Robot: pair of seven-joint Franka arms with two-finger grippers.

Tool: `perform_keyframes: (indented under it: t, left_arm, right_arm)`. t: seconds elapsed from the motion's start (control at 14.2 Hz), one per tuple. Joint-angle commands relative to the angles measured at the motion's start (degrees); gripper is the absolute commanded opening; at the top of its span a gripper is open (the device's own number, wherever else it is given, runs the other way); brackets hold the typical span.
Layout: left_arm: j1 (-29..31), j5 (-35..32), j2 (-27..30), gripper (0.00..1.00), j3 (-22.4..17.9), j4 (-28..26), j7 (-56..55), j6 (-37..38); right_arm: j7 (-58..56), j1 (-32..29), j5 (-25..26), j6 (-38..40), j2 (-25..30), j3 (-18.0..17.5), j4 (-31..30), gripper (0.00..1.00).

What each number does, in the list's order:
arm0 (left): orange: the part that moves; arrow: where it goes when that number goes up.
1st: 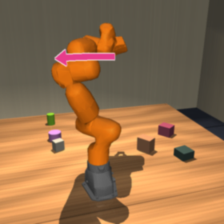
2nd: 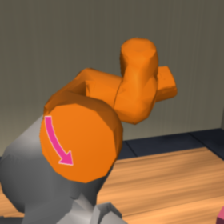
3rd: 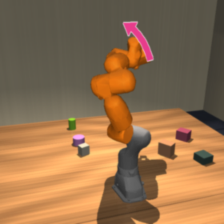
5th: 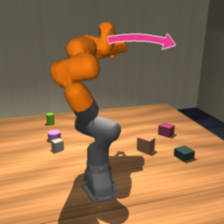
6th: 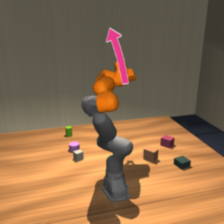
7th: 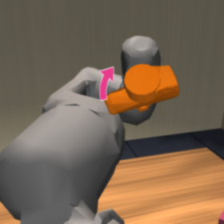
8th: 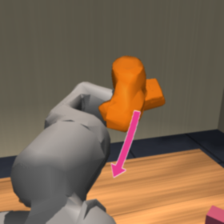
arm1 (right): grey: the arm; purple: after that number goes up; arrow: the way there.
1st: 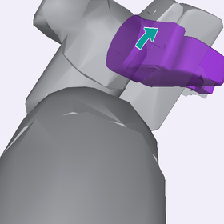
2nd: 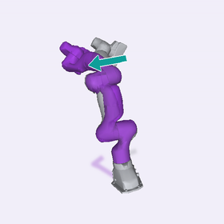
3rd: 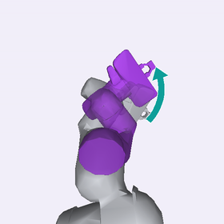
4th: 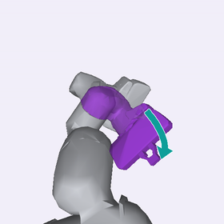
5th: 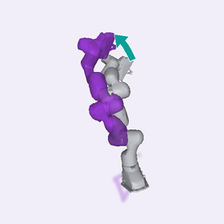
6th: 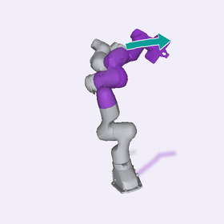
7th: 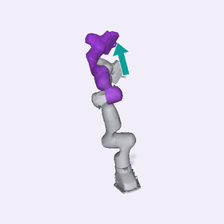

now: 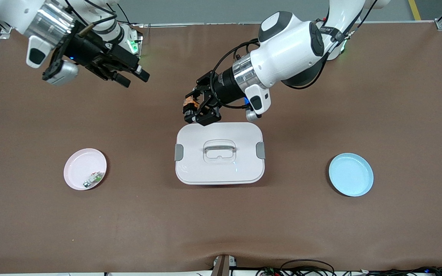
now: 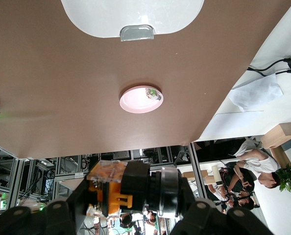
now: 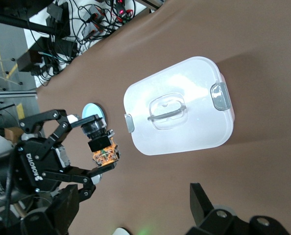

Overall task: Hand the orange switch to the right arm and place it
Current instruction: 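Hold the switch above the box while the right gripper reaches it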

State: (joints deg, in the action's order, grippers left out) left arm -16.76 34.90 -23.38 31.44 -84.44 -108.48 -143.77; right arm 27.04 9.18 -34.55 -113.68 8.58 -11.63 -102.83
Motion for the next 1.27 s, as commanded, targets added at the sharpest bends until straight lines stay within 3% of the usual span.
perform_keyframes:
  t: [0.0,0.49,0.99,1.2]
  left_arm:
    - [-0.64,-1.33,-0.09,0.18,-0.24,0.41,-1.56,-0.89]
    - [-0.64,-1.42,-0.09,0.18,-0.24,0.41,-1.56,-0.89]
    - [-0.64,-1.42,0.0,0.18,-0.16,0.41,-1.56,-0.81]
    - [-0.55,-1.42,0.0,0.18,-0.15,0.33,-1.56,-0.63]
  right_arm:
    - [0.65,3.11,4.38,-1.71,-0.66,-0.06,-0.44,1.0]
    - [2.3,6.9,6.07,-8.4,-6.37,-0.06,0.44,1.0]
    - [6.61,9.89,6.33,-10.16,-12.96,0.02,6.24,1.0]
    - [10.04,11.82,9.14,-11.38,-14.2,-0.06,6.77,1.0]
